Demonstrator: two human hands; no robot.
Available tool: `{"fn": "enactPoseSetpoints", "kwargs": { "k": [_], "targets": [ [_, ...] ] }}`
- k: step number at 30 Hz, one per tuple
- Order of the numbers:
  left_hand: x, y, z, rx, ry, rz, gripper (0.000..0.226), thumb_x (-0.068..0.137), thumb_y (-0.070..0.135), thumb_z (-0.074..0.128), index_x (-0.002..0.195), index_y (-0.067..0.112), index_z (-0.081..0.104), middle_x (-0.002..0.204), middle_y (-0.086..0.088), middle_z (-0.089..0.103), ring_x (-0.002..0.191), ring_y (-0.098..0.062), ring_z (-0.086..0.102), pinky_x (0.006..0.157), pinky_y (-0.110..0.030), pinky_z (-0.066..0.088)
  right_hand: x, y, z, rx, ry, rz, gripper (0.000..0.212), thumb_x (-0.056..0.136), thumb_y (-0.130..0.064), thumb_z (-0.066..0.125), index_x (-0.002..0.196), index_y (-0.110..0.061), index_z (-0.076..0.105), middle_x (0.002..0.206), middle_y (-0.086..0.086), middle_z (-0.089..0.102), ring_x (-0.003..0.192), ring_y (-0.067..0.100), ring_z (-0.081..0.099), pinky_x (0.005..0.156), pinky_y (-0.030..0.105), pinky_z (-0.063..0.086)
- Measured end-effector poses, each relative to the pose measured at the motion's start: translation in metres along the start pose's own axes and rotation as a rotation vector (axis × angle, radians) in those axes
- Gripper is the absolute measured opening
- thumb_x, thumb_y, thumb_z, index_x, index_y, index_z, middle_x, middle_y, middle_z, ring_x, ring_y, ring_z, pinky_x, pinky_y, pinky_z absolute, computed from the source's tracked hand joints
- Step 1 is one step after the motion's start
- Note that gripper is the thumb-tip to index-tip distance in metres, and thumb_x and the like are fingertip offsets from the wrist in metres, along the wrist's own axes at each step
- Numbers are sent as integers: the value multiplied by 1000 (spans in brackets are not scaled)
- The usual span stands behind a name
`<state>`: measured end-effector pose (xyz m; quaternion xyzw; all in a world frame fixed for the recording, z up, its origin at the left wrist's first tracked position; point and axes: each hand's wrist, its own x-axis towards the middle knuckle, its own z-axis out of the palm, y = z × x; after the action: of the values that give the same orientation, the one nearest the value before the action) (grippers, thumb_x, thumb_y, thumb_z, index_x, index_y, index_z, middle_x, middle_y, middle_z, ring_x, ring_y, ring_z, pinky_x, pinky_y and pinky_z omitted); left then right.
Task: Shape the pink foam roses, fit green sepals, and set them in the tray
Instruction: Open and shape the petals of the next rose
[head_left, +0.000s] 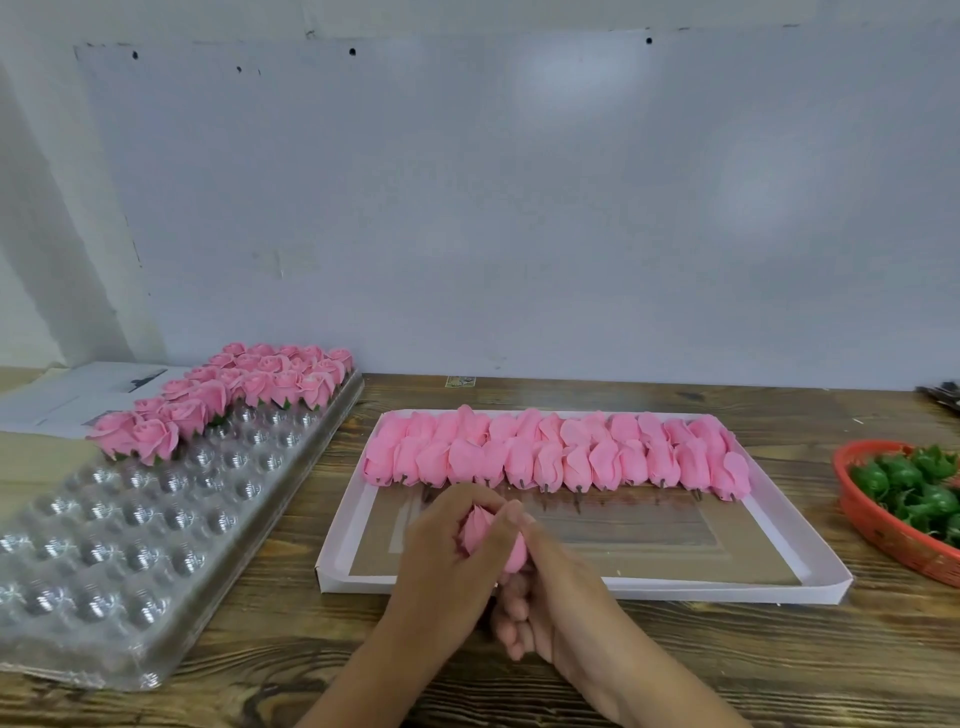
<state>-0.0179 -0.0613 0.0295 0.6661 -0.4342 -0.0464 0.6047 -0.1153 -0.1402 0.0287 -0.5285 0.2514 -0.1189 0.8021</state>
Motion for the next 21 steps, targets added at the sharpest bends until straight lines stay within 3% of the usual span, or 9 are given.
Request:
{"fn": "enactPoseSetpoints", "kwargs": {
  "k": [3,6,9,12,17,21],
  "targets": [
    [-1,-2,1,119,63,61,21,90,46,54,72,35,57,73,14,64,70,-2,60,61,-6,41,-3,-2,-1,-57,-40,32,60,100,-55,36,68,-10,58,53,9,46,48,21,51,44,27,43],
    [-1,-7,4,149,100,36,34,99,20,56,67,29,52,60,15,57,60,-1,55,56,-6,38,-1,0,0,-219,17,-28,65,99,-59,30,70,-9,61,57,7,57,50,19,54,46,27,44],
    [1,-13,4,134,122,-62,35,100,12,54,66,20,50,55,12,50,55,-3,48,54,-13,36,-1,2,-1,-302,55,-204,37,98,-52,45,101,-19,60,73,-1,69,61,20,64,53,30,51],
    [4,-15,3,104,158,-90,36,101,11,50,66,16,50,56,12,48,57,-5,45,54,-18,35,-2,5,-2,-321,5,-322,21,88,-42,64,107,-36,63,87,1,71,73,17,69,62,29,55],
    [3,-11,3,124,181,-23,38,101,16,46,64,14,47,53,3,46,54,-6,45,51,-19,34,-3,4,1,-262,47,-339,17,97,-25,59,107,-13,65,76,12,69,65,21,65,60,31,56],
    [3,-8,1,84,165,7,35,94,30,47,60,24,41,53,10,41,54,-6,42,50,-18,32,-4,0,3,-153,42,-279,21,101,-19,52,101,-1,62,67,11,64,56,21,61,51,28,53]
  ]
}}
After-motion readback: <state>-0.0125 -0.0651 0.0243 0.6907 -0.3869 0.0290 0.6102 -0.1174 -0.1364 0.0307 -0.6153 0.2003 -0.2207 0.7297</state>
